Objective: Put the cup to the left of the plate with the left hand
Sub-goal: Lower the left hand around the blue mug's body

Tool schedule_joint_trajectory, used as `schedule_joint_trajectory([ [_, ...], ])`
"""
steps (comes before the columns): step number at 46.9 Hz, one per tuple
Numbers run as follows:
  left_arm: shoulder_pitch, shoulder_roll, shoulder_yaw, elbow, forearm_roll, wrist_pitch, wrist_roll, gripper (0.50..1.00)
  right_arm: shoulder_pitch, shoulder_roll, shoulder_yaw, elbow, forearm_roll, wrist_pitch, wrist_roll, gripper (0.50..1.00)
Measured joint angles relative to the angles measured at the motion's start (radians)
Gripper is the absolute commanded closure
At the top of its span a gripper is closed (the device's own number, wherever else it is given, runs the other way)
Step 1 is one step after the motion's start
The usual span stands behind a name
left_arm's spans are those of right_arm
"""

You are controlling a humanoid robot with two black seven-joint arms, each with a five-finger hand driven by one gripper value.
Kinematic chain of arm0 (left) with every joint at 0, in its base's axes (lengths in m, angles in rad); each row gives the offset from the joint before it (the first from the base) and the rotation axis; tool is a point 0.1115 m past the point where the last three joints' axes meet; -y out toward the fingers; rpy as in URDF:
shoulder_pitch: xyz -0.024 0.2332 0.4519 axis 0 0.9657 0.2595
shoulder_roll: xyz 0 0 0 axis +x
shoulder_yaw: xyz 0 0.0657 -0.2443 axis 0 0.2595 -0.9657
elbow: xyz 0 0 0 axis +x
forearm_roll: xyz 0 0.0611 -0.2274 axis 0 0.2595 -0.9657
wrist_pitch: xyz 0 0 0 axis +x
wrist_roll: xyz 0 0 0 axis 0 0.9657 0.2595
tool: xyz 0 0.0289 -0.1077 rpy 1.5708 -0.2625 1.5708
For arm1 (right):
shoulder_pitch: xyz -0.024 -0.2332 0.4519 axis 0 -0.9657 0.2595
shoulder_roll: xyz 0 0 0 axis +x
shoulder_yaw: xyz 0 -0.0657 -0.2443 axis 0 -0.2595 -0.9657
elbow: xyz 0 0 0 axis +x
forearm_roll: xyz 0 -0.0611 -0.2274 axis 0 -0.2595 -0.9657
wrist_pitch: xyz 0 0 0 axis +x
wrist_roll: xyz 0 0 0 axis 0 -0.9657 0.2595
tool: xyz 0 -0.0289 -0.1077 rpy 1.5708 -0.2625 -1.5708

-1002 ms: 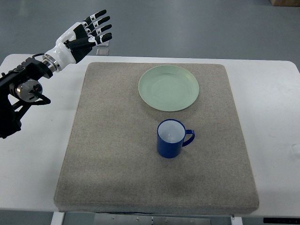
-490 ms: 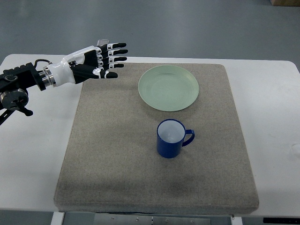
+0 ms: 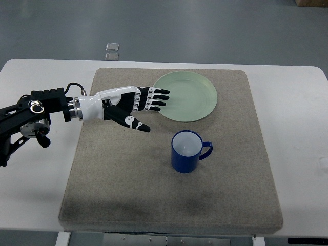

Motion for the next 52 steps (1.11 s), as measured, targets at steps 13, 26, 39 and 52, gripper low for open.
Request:
schedule_joint_trajectory([
  [13, 0.003, -0.008, 0.038, -0.016, 0.012, 0.0, 0.002, 0.506, 0.0, 0.0, 0.0, 0.0, 0.0, 0.0, 0.0, 0.568],
  [26, 0.021, -0.058, 0.041, -0.011, 0.017, 0.0, 0.002, 0.506, 0.0, 0.0, 0.0, 0.0, 0.0, 0.0, 0.0, 0.568],
  [39, 0.024, -0.111, 0.04, -0.002, 0.049, 0.0, 0.002, 0.506, 0.0, 0.0, 0.0, 0.0, 0.0, 0.0, 0.0, 0.568],
  [52, 0.027, -0.138, 0.039, 0.005, 0.074, 0.0, -0.004, 0.508, 0.0, 0.0, 0.0, 0.0, 0.0, 0.0, 0.0, 0.568],
])
